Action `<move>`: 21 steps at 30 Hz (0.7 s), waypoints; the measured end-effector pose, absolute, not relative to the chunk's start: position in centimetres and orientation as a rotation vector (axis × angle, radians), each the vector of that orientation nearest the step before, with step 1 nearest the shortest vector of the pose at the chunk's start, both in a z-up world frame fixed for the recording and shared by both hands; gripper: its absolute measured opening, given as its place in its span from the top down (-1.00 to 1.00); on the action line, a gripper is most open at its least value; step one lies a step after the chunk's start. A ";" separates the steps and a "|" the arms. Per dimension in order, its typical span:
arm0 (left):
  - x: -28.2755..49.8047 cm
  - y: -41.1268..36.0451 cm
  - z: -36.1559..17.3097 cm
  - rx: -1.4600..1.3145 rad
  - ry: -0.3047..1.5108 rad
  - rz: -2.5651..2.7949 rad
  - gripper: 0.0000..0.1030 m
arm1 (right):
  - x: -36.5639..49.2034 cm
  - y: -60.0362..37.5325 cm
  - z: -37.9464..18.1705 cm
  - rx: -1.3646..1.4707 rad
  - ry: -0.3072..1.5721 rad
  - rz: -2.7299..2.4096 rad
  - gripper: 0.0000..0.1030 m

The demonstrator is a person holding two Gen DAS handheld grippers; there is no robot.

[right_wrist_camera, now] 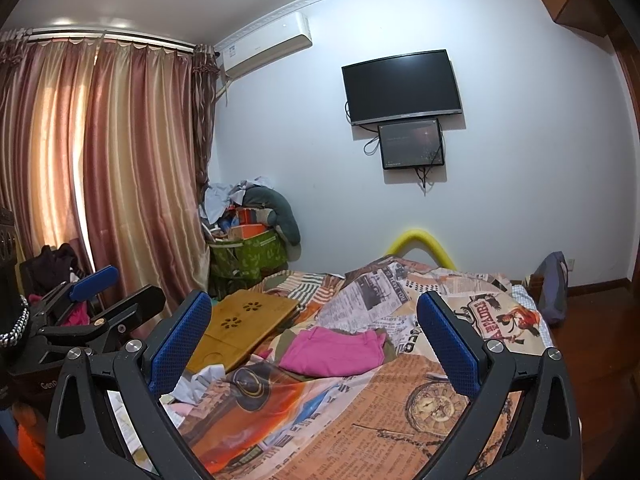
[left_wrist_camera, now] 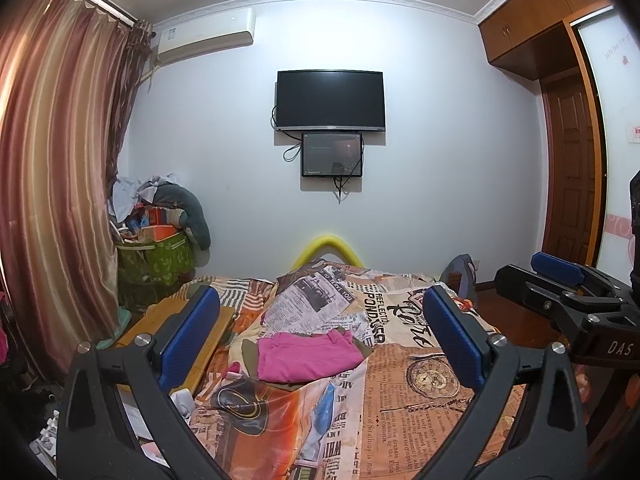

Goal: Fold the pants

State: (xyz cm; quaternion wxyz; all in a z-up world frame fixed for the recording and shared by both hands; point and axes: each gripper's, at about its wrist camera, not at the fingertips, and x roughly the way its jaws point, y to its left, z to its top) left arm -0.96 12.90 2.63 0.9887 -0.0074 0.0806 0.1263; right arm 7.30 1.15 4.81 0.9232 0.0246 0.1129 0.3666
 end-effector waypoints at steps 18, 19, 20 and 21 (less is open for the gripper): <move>-1.0 12.9 2.9 -0.012 0.162 0.239 -0.99 | 7.1 1.0 4.8 0.051 0.227 0.740 -0.99; -0.9 12.9 2.9 -0.013 0.163 0.238 -0.99 | 7.1 0.9 4.8 0.052 0.226 0.740 -0.99; -0.9 13.0 2.9 -0.014 0.163 0.236 -0.99 | 7.1 0.9 4.8 0.054 0.225 0.740 -0.99; -0.8 13.0 2.9 -0.014 0.163 0.234 -0.99 | 7.1 0.8 4.8 0.055 0.225 0.739 -0.99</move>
